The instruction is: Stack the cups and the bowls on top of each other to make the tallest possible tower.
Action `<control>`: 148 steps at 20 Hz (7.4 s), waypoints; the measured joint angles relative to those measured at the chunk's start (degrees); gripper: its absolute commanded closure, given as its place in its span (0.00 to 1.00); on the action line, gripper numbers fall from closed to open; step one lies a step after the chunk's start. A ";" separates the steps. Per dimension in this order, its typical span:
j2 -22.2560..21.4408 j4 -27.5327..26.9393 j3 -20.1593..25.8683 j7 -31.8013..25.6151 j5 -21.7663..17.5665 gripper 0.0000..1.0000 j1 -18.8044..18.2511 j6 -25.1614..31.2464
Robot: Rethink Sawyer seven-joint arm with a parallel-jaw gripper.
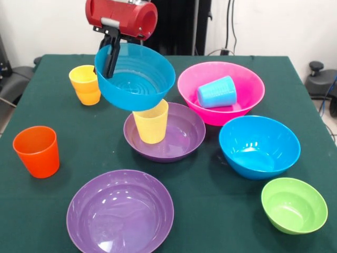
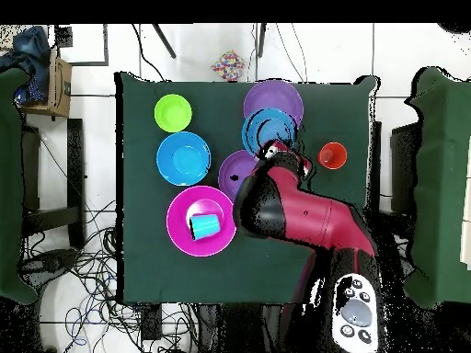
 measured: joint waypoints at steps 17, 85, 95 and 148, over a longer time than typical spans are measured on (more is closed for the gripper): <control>2.73 0.73 -1.71 0.00 0.05 1.00 1.56 -2.75; 2.36 8.08 3.12 0.02 1.26 1.00 -3.91 -7.75; 2.35 8.35 3.10 0.02 1.67 1.00 -3.13 -7.75; 1.97 12.76 4.85 0.03 4.63 1.00 -3.49 -7.75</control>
